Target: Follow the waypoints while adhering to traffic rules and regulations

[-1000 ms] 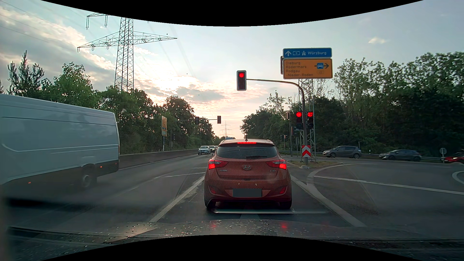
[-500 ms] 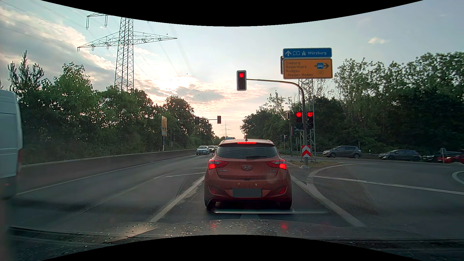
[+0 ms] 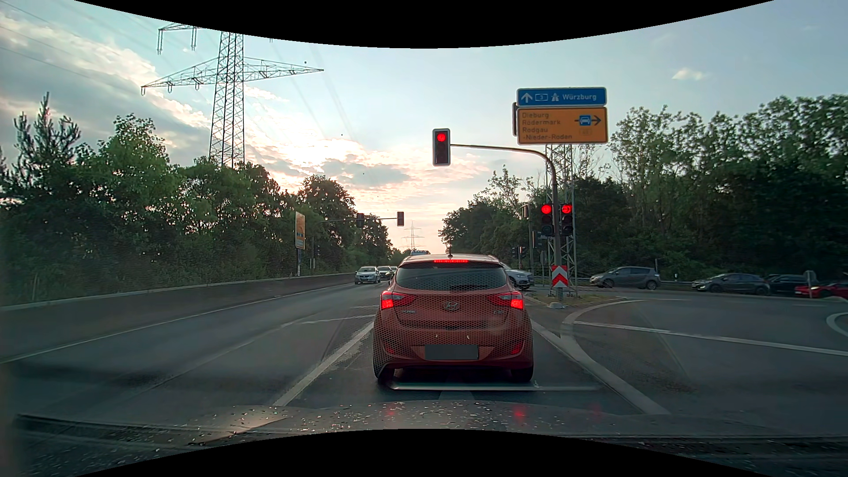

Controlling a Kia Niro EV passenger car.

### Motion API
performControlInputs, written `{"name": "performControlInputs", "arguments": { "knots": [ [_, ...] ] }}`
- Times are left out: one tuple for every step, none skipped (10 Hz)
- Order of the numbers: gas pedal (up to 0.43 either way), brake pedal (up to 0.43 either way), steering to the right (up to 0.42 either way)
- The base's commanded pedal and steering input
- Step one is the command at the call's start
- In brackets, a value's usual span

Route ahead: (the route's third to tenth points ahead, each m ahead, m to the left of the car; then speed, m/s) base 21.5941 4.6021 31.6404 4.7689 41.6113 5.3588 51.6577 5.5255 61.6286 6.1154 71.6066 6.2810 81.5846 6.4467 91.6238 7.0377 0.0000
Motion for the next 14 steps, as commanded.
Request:
{"name": "performControlInputs", "arguments": {
  "knots": [
    [0.0,0.305,-0.005],
    [0.0,0.305,-0.005],
    [0.0,0.305,-0.005],
    [0.0,0.305,-0.006],
    [0.0,0.305,-0.005],
    [0.0,0.305,-0.005],
    [0.0,0.305,-0.005],
    [0.0,0.305,-0.005],
    [0.0,0.305,-0.005],
    [0.0,0.305,-0.005],
    [0.0,0.305,-0.005],
    [0.0,0.305,-0.005],
    [0.0,0.311,-0.005],
    [0.0,0.305,-0.006]
  ]
}}
